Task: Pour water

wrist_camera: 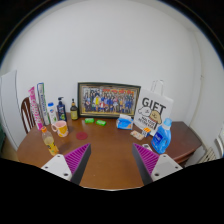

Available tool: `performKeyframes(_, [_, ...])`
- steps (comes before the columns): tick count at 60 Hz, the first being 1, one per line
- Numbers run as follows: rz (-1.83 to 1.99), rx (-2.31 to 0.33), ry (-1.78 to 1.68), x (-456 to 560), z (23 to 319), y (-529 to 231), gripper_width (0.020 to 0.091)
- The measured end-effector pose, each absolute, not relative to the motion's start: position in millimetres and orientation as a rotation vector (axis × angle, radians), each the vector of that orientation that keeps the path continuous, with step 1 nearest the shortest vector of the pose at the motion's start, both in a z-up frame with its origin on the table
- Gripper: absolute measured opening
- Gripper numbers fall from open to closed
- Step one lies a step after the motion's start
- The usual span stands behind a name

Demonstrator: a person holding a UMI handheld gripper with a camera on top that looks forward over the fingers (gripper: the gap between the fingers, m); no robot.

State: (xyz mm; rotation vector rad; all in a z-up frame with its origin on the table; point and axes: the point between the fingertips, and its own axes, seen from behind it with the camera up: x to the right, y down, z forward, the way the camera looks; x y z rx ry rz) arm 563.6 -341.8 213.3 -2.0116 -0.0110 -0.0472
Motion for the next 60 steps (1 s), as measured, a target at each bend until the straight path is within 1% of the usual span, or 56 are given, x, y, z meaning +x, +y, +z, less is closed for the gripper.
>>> performKeyframes(9, [-0.026, -2.057, -0.033, 538, 194, -340, 0.0852])
performKeyframes(10, [-0.029, -2.058, -0.04, 532, 190, -344, 0.0853])
performKeyframes(11, [-0.037, -2.039, -0.045, 524, 172, -344, 0.0853])
performKeyframes(20, [0.017, -2.086, -0.092, 460, 144, -347, 0.0858])
performKeyframes(34, [0.118, -2.097, -0.113, 329, 87, -336, 0.0854])
performKeyframes(43, [0.172, -2.068, -0.093, 255, 63, -301, 0.0856])
performKeyframes(53, [0.165, -1.998, -0.052, 220, 45, -236, 0.0854])
performKeyframes(56, [0.15, -1.977, -0.043, 217, 38, -217, 0.0838])
performKeyframes(60, [0.117, -1.962, -0.053, 216, 28, -196, 0.0774])
